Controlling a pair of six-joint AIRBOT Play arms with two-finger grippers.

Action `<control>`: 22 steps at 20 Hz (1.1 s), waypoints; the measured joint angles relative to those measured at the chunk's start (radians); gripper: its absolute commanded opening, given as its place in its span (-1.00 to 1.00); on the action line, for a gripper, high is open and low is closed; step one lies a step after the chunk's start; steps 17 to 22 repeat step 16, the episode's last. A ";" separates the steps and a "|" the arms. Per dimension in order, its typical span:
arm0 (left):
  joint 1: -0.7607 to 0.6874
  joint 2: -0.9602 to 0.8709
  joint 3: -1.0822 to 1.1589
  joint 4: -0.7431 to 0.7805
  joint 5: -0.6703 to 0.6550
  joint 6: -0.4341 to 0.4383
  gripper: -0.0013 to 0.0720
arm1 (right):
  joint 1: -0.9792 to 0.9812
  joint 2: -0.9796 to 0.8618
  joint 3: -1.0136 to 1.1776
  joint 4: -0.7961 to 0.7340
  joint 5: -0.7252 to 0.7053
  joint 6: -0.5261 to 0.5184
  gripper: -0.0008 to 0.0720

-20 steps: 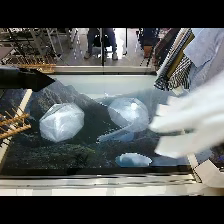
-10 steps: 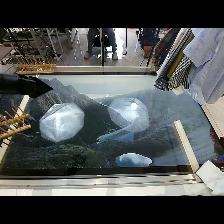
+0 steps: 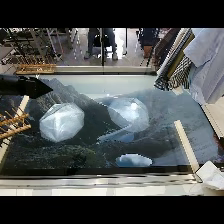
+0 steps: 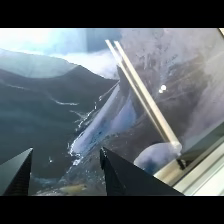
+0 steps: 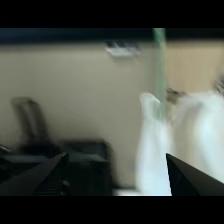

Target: Fold the clothes and pants, and hang the long-sleeved shirts on hangers.

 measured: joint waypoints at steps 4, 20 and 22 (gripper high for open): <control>0.000 0.000 0.000 0.147 0.000 -0.014 0.10 | 0.243 0.107 -0.002 0.361 -0.115 -0.123 0.95; 0.010 0.000 0.000 0.926 0.027 -0.408 -0.22 | 1.049 0.009 -0.279 0.658 0.219 -0.598 0.95; 0.010 0.000 0.000 0.926 0.027 -0.408 -0.22 | 1.049 0.009 -0.279 0.658 0.219 -0.598 0.95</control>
